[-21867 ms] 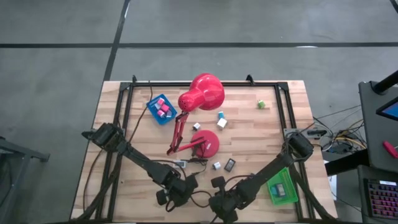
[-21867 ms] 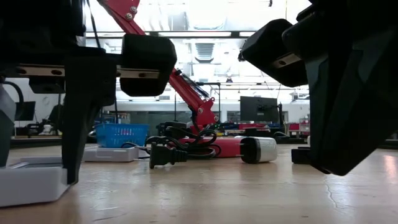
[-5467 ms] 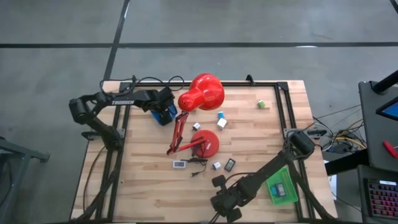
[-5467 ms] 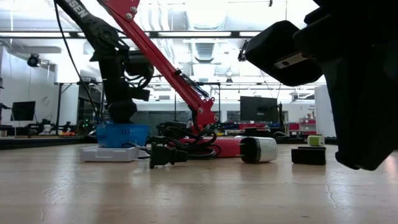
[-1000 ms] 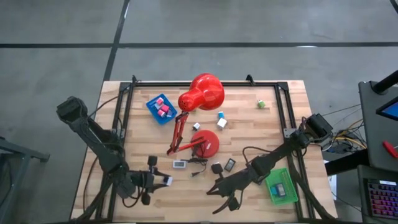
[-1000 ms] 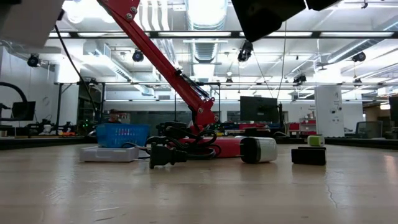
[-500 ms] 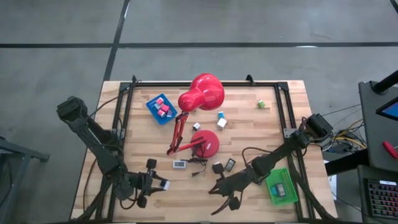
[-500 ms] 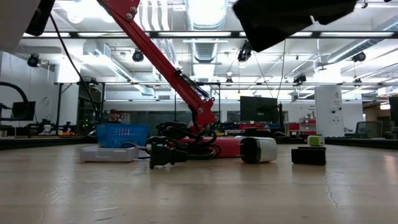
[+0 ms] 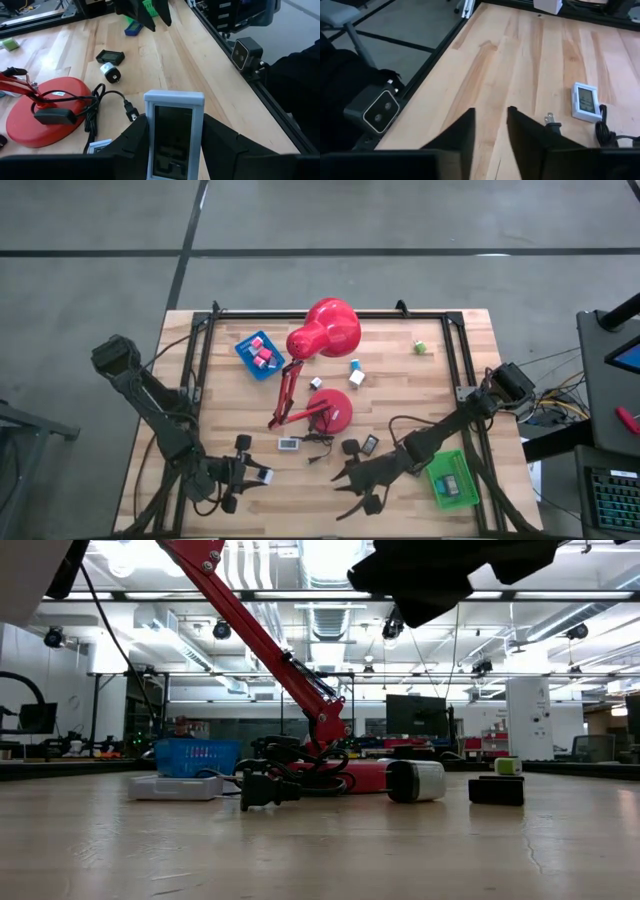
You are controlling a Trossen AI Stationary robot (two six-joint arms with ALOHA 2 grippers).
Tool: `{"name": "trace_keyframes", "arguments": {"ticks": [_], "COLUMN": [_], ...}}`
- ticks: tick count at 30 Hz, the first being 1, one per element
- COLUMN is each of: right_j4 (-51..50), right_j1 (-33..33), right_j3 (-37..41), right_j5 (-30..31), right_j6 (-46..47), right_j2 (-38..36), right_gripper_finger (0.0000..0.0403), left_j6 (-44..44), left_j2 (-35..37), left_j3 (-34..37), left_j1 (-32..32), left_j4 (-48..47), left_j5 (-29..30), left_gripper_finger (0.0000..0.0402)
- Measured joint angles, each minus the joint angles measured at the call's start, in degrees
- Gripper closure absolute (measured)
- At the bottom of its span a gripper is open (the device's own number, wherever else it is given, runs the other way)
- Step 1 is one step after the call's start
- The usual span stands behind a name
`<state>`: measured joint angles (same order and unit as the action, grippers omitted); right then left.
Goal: Pick & Place Office items
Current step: Put the top white digital clock into the green bin
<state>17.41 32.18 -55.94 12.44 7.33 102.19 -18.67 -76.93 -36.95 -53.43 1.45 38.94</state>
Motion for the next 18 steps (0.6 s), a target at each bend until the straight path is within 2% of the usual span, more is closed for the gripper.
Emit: {"name": "trace_keyframes", "arguments": {"ticks": [8, 18], "right_j4": [0.09, 3.34], "right_j1": [0.07, 0.21], "right_j3": [0.0, 0.0], "right_j5": [-0.1, -0.23], "right_j6": [1.54, -0.15], "right_j2": [0.0, 0.0], "right_gripper_finger": [0.019, 0.0126], "left_j6": [0.08, 1.05], "left_j2": [-0.02, -0.02], "left_j3": [0.0, 0.0], "left_j1": [0.0, 0.02], "left_j4": [0.0, 0.06], "left_j5": [-0.01, 0.42], "left_gripper_finger": [0.0267, 0.0267]}}
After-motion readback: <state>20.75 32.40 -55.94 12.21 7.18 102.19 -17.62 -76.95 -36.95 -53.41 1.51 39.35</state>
